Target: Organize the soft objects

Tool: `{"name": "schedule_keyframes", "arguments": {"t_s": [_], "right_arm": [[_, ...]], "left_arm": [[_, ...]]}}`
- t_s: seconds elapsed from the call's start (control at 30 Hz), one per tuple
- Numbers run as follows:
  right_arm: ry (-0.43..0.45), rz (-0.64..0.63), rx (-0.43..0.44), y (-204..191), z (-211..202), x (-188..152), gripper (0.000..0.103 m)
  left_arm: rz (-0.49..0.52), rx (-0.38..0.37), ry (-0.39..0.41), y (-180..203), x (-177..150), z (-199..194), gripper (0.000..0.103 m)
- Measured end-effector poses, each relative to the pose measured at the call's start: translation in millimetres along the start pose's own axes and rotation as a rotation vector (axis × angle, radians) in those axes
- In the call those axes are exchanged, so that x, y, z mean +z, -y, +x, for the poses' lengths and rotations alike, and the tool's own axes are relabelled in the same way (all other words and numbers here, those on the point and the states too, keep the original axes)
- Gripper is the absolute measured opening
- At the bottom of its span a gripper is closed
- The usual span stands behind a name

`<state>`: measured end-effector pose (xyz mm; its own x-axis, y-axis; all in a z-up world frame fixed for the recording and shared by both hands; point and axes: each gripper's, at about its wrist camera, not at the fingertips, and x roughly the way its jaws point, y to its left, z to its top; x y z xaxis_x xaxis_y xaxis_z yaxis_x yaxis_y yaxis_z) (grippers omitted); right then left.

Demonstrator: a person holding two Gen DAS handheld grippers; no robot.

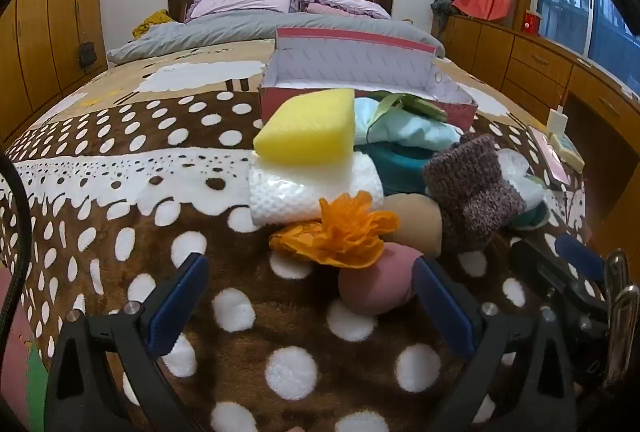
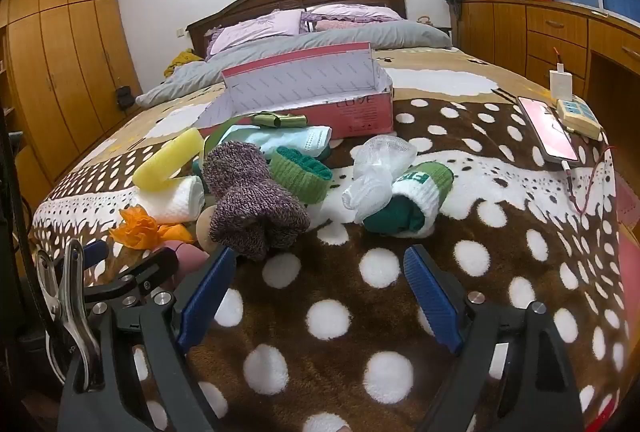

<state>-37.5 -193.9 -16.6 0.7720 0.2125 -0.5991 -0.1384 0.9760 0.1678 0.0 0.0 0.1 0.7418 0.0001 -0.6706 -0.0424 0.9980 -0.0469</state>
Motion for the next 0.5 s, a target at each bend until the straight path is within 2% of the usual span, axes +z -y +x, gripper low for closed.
{"name": "schedule_keyframes", "arguments": {"t_s": [0.5], "right_arm": [[0.001,-0.001,-0.001,-0.3,-0.4,0.6,0.089]], "left_arm": [[-0.003,-0.002,-0.005,0.0,-0.1,0.2,0.102]]}}
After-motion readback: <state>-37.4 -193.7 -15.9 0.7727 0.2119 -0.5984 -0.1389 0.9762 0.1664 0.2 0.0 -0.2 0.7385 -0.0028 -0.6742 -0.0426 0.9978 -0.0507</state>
